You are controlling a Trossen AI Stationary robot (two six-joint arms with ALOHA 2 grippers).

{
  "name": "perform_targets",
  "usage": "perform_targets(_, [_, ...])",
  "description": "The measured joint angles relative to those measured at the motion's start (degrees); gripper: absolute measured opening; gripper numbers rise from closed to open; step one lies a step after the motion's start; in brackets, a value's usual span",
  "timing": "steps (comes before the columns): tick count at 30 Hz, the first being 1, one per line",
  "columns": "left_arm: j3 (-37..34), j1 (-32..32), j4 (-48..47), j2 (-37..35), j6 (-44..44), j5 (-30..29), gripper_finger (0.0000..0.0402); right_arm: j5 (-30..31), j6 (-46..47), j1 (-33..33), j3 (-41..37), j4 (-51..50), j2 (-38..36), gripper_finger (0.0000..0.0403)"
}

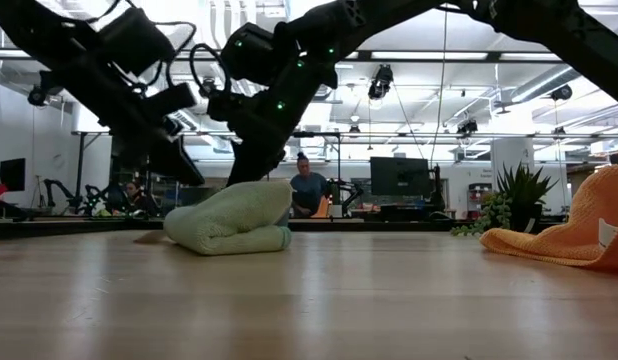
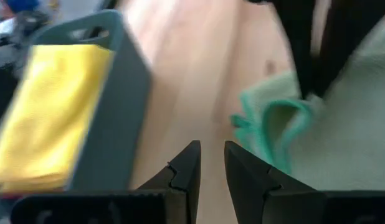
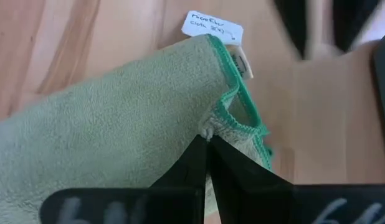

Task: Fold microfiber towels
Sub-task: Fold the green microfiber towel

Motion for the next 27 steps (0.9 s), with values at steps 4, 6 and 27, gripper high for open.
perform_targets(4, [0.0,0.1,2.1,4.5,0.8,4.0,0.0058,0.1,-0.9,0.1,-0.1,-0.6,0.0,0.0008])
perform_targets(6, [0.2,0.1,2.4,6.5,0.8,4.0,0.0058,0.1,-1.1,0.1,-0.1,-1.1,-0.2,0.0008])
perform_targets(27, [0.7,0.2,5.2,12.8,0.8,4.9,0.0058,6.0,-1.3,0.1,-7.6,-2.6,-1.8,0.0008])
